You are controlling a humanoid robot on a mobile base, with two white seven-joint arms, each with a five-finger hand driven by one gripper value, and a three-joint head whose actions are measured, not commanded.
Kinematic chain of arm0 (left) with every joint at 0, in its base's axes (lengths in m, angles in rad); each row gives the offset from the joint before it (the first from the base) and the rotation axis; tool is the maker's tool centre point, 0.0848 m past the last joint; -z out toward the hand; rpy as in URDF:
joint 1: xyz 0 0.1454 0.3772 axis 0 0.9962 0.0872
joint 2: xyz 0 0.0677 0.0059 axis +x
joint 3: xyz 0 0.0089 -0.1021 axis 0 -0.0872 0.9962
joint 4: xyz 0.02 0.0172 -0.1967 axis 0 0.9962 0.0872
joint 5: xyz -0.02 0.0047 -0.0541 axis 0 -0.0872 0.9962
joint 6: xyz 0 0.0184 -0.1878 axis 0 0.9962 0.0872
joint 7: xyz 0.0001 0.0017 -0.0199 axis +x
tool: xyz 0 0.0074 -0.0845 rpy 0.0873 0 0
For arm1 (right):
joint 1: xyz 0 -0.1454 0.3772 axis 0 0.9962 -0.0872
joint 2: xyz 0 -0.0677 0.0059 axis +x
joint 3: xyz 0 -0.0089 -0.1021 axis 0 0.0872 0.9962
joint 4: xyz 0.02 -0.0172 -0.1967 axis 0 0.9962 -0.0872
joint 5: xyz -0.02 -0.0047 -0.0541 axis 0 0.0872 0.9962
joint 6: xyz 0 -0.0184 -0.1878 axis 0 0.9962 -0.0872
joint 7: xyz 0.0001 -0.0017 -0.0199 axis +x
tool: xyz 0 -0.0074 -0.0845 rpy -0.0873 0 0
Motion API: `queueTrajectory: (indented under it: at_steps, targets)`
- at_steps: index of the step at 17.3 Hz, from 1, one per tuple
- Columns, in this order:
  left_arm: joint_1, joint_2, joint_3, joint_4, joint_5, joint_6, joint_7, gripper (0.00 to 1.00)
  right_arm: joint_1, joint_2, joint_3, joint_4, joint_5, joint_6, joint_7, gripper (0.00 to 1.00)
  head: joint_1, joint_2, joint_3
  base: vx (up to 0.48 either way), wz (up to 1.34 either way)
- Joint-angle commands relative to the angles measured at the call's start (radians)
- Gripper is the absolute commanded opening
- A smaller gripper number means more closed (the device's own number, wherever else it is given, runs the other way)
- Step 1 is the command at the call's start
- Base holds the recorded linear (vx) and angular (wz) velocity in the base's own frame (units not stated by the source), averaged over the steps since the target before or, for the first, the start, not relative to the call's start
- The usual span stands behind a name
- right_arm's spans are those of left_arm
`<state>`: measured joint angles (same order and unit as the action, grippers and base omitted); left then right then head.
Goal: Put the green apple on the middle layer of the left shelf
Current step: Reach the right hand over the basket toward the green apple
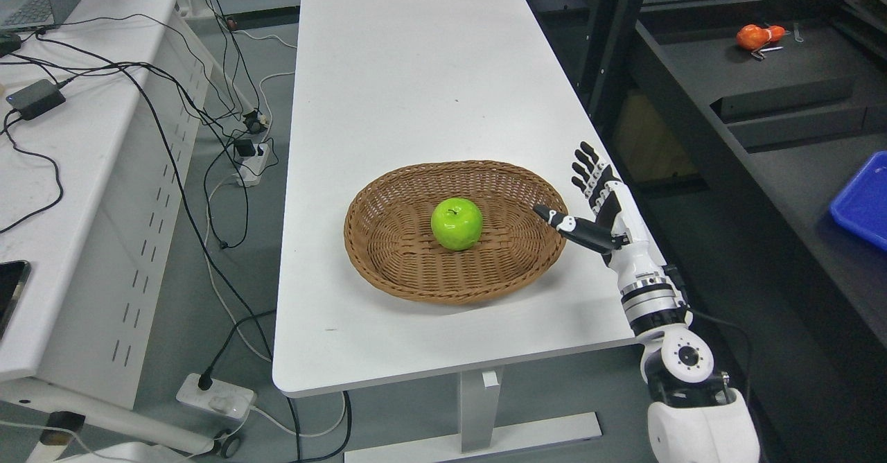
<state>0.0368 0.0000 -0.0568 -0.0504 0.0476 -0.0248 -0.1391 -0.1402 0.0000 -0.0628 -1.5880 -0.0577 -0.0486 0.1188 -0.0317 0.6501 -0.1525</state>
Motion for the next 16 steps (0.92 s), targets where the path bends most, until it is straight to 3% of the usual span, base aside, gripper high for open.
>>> queueTrajectory:
  at_steps: [1, 4, 6, 8, 9, 10, 12, 16]
  targets:
    - [0.0, 0.017, 0.0, 0.0, 0.0, 0.0, 0.001, 1.0, -0.002, -0.017, -0.018, -0.037, 0.001, 0.006, -0.001, 1.0, 0.0, 0.0, 0.0, 0.004, 0.01]
    - [0.0, 0.017, 0.0, 0.0, 0.0, -0.001, 0.001, 1.0, -0.009, -0.017, -0.04, -0.03, -0.008, -0.019, -0.001, 1.0, 0.0, 0.0, 0.0, 0.0, 0.0]
    - [0.0, 0.017, 0.0, 0.0, 0.0, 0.0, 0.0, 1.0, -0.016, -0.02, -0.022, -0.037, 0.021, -0.199, 0.008, 1.0, 0.0, 0.0, 0.0, 0.0, 0.0]
    - [0.0, 0.017, 0.0, 0.0, 0.0, 0.0, 0.0, 1.0, -0.03, -0.186, 0.114, -0.038, 0.279, -0.287, 0.036, 1.0, 0.0, 0.0, 0.0, 0.0, 0.0]
    - [0.0, 0.017, 0.0, 0.0, 0.0, 0.0, 0.0, 1.0, -0.051, -0.233, 0.115, -0.038, 0.43, -0.283, 0.042, 1.0, 0.0, 0.0, 0.0, 0.0, 0.0]
    - [0.0, 0.017, 0.0, 0.0, 0.0, -0.001, 0.0, 1.0, -0.064, -0.262, 0.121, -0.038, 0.493, -0.274, 0.051, 1.0, 0.0, 0.0, 0.0, 0.0, 0.0]
    - [0.0, 0.017, 0.0, 0.0, 0.0, 0.0, 0.0, 1.0, -0.096, -0.333, 0.158, -0.038, 0.493, -0.272, 0.126, 1.0, 0.0, 0.0, 0.0, 0.0, 0.0]
    - [0.0, 0.017, 0.0, 0.0, 0.0, -0.001, 0.001, 1.0, -0.127, -0.328, 0.155, -0.04, 0.503, -0.273, 0.22, 1.0, 0.0, 0.0, 0.0, 0.0, 0.0]
